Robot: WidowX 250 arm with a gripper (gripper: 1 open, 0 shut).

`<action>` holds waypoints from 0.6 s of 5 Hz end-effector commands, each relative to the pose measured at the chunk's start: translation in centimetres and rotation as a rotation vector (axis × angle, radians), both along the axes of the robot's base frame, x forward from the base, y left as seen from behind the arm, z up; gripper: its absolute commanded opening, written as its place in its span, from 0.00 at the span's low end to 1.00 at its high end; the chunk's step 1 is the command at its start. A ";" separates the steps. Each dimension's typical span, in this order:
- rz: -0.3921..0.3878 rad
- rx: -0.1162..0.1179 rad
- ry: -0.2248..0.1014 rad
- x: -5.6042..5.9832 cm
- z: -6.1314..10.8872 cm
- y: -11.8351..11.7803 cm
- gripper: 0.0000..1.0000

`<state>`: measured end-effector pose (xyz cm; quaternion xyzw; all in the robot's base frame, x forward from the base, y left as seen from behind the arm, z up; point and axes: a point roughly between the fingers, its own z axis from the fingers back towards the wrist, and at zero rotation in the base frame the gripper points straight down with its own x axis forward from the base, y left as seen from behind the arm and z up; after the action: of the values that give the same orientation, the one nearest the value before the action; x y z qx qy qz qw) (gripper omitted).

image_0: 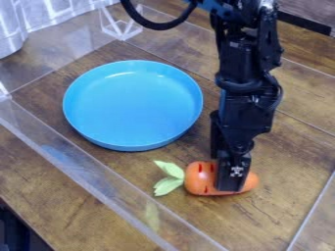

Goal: Remove the carrot from inside the blue tray and put it on the table

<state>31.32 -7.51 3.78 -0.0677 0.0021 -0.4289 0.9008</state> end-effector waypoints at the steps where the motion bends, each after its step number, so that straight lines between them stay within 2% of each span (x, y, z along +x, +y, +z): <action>1: 0.021 -0.017 -0.082 0.7 2.5 0.5 1.00; 3: 0.034 -0.019 -0.076 0.7 2.0 0.5 1.00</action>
<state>31.17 -7.54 3.46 -0.0705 0.0005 -0.4228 0.9035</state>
